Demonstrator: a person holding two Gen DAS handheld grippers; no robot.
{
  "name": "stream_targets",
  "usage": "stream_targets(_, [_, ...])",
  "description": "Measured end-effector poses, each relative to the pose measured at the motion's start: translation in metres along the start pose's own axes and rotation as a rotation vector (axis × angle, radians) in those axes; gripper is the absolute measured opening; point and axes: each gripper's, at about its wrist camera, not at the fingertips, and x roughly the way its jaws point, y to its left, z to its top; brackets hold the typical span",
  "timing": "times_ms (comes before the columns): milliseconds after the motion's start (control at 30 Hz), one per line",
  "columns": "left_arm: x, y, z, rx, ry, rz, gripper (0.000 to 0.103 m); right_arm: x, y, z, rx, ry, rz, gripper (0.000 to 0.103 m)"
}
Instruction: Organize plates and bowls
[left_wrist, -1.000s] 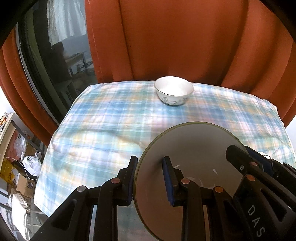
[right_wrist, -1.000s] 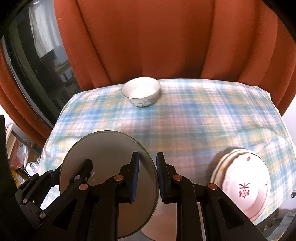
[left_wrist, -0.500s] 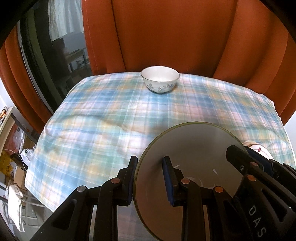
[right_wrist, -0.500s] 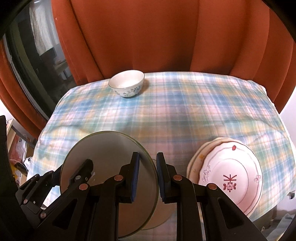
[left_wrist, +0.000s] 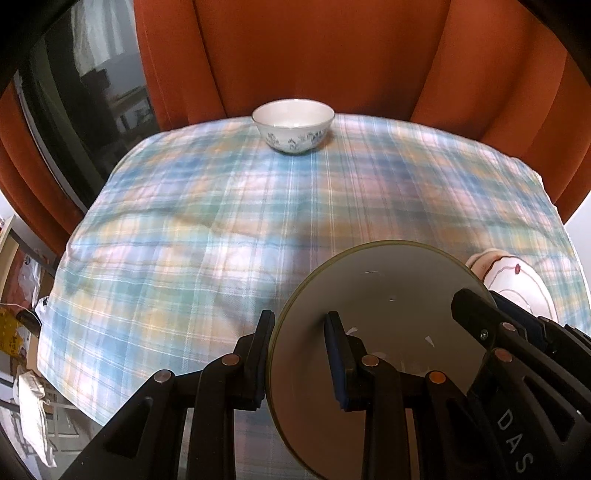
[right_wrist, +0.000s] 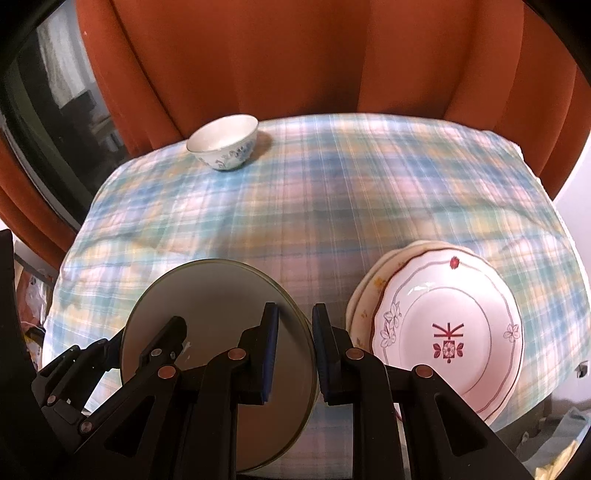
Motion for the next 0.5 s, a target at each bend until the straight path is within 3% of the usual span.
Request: stream_targets(500, [0.028, 0.002, 0.001, 0.020, 0.090, -0.018, 0.026, 0.029, 0.000, 0.001, 0.024, 0.078, -0.018, 0.023])
